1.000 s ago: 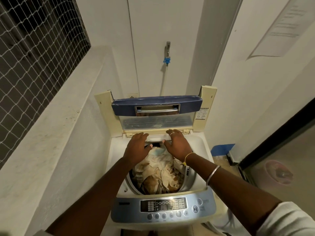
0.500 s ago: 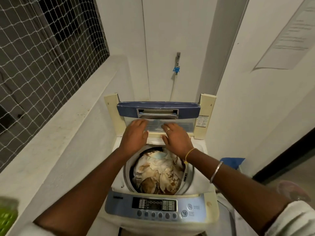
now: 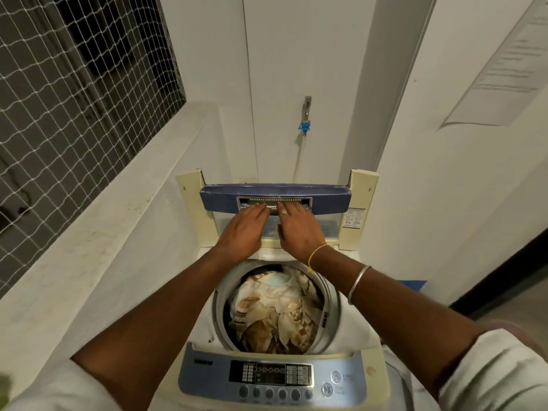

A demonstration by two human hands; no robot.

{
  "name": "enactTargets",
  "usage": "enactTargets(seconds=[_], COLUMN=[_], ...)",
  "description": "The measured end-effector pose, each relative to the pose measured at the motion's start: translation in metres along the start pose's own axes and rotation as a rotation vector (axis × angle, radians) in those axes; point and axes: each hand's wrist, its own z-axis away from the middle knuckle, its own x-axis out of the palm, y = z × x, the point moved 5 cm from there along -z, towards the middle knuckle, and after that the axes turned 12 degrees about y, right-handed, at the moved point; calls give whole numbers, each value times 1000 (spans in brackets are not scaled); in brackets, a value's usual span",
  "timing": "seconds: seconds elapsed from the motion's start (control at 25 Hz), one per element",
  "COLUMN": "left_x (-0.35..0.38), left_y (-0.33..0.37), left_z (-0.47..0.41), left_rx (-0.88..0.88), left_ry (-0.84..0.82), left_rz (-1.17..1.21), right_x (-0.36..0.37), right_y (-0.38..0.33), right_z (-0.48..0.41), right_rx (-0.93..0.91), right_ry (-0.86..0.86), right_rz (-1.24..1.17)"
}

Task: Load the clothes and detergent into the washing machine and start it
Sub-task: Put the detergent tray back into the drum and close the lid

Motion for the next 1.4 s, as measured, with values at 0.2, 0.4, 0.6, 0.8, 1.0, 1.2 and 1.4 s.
enactTargets(seconds=[0.2, 0.4, 0.6, 0.8, 1.0, 1.2, 1.4], left_x=[4, 9, -14, -41, -45, 3, 39], left_y=[2, -6, 2, 10, 28, 49, 55], left_z=[-6, -12, 7, 44, 77, 147, 185], left_rx=[13, -38, -46, -127, -138, -184, -212], left_ry=[18, 26, 80, -47, -393, -627, -655], left_rz=[-15, 24, 86, 220, 249, 266, 290], right_x=[17, 18, -7, -44, -50, -2, 34], right_y=[7, 8, -7, -29, -39, -48, -53], right_z=[-2, -9, 14, 62, 103, 165, 205], right_rx=[23, 32, -15, -23, 168, 320, 374], right_ry=[-50, -39, 52, -38, -351, -695, -737], right_rz=[88, 87, 82, -57, -289, -401, -367])
